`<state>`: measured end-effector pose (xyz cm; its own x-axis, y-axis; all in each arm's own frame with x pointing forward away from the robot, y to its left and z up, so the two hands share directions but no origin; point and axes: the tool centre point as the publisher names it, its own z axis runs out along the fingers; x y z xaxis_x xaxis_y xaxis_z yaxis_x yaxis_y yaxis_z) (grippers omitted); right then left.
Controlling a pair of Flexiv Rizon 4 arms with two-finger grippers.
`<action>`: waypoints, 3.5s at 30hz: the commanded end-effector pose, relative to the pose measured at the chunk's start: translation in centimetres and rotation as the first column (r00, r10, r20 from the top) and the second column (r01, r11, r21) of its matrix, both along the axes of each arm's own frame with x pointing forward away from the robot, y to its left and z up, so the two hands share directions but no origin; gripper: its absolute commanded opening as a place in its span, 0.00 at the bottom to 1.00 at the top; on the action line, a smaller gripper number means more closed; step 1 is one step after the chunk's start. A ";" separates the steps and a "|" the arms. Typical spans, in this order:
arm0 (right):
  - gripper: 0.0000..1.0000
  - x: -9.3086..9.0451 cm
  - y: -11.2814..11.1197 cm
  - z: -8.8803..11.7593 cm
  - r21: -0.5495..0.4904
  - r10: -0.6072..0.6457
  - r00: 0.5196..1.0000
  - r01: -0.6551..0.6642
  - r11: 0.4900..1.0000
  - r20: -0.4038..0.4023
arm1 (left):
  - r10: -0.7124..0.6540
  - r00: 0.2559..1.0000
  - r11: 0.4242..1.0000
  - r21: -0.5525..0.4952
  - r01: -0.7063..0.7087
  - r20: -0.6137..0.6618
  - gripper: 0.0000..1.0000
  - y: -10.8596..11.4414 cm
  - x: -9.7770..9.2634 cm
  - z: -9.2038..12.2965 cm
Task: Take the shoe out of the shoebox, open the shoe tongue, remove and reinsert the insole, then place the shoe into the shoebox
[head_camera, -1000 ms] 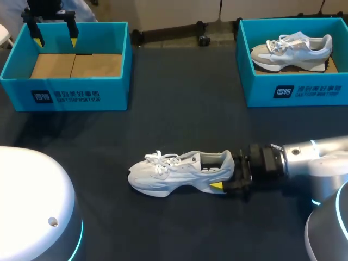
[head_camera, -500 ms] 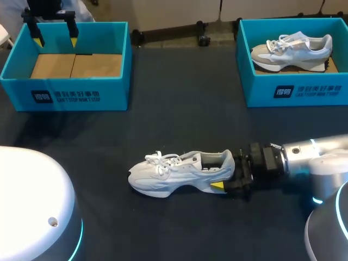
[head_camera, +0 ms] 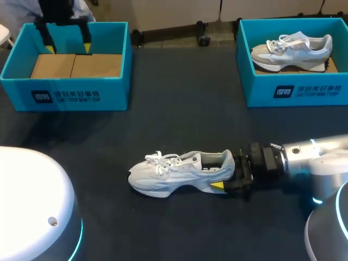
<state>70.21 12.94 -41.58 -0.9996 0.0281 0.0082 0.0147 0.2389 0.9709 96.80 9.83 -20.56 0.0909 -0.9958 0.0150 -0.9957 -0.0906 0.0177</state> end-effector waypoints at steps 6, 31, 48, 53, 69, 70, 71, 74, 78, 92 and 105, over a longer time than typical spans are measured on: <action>0.00 0.1 0.0 -0.2 -0.006 0.002 1.000 -0.002 1.000 -0.002 | -0.011 0.998 1.000 0.009 0.011 0.067 1.00 -7.2 -6.6 -0.3; 0.00 0.1 0.0 -0.2 -0.006 0.002 1.000 -0.002 1.000 -0.002 | -0.115 0.993 0.992 0.047 0.114 0.026 1.00 -16.8 -12.7 0.0; 0.00 0.1 0.0 -0.2 -0.006 0.002 1.000 -0.002 1.000 -0.002 | -0.218 0.976 0.975 -0.048 0.217 -0.020 1.00 -25.4 -17.3 -2.2; 0.00 0.1 0.0 -0.2 -0.006 0.002 1.000 -0.002 1.000 -0.002 | -0.237 0.968 0.970 -0.080 0.231 -0.087 1.00 -29.1 -19.5 -3.3; 0.00 0.1 0.0 -0.2 -0.006 0.002 1.000 -0.002 1.000 -0.002 | -0.254 0.957 0.967 -0.067 0.246 -0.139 1.00 -31.3 -20.3 -4.7; 0.00 0.1 0.0 -0.2 -0.006 0.002 1.000 -0.002 1.000 -0.002 | -0.260 0.955 0.965 -0.060 0.254 -0.141 1.00 -31.6 -20.5 -4.9; 0.00 0.1 0.0 -0.2 -0.006 0.002 1.000 -0.002 1.000 -0.002 | -0.258 0.957 0.966 -0.055 0.252 -0.134 1.00 -32.0 -20.8 -5.3; 0.00 0.1 0.0 -0.2 -0.006 0.002 1.000 -0.002 1.000 -0.002 | -0.271 0.951 0.963 -0.046 0.267 -0.147 1.00 -33.0 -21.9 -6.1; 0.00 0.1 0.0 -0.2 -0.006 0.002 1.000 -0.002 1.000 -0.002 | -0.263 0.949 0.964 -0.015 0.265 -0.174 1.00 -33.7 -23.2 -7.2; 0.00 0.1 0.0 -0.2 -0.006 0.002 1.000 -0.002 1.000 -0.002 | -0.230 0.925 0.962 0.074 0.264 -0.302 1.00 -33.6 -26.2 -11.5; 0.00 0.1 0.0 -0.2 -0.006 0.002 1.000 -0.002 1.000 -0.002 | -0.165 0.915 0.946 0.203 0.252 -0.367 1.00 -32.8 -27.3 -13.3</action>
